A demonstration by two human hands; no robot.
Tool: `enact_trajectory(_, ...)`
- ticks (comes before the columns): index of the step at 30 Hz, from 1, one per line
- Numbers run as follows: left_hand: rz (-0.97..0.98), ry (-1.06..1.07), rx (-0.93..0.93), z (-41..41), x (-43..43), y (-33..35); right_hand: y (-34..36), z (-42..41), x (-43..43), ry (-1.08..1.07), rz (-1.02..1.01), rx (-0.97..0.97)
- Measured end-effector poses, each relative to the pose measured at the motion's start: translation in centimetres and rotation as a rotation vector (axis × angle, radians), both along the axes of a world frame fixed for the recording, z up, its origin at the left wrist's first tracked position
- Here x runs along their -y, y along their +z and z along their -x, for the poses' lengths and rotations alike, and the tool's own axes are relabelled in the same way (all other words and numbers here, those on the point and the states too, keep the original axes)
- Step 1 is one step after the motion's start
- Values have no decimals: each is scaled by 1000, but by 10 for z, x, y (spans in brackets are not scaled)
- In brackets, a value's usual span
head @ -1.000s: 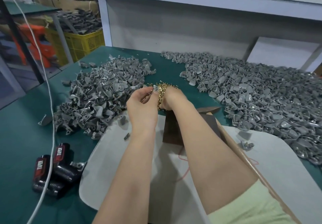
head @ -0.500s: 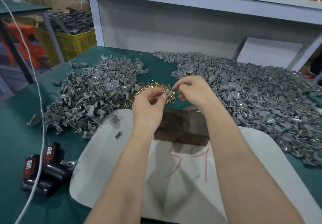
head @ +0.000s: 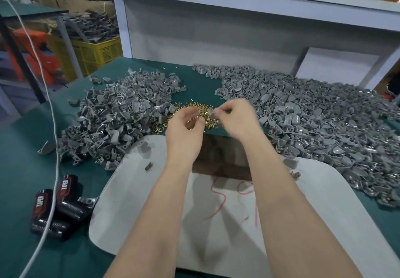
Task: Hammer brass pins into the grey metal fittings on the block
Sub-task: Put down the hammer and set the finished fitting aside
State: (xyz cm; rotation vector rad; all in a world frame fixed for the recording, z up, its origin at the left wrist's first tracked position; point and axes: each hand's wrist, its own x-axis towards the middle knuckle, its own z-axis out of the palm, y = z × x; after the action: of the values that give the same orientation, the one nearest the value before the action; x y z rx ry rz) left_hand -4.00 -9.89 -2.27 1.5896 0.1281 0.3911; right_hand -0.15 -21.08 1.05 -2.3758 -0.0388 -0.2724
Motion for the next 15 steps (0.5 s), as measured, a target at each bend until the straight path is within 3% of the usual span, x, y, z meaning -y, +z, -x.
enact_trajectory(4,100,186,6,1,-8,6,-1,-15,38,-556,-167,175)
enact_trajectory(6,207,287,47,4,-13,13,-1,-15,37,-582,-165,249)
enact_trajectory(8,304,366,127,6,-17,20,1,-8,10,-317,-125,269)
enact_trajectory(12,400,514,290,13,-31,31,0,12,-80,386,269,-73)
enact_trajectory(15,426,630,359,12,-44,32,-7,19,-116,517,338,-248)
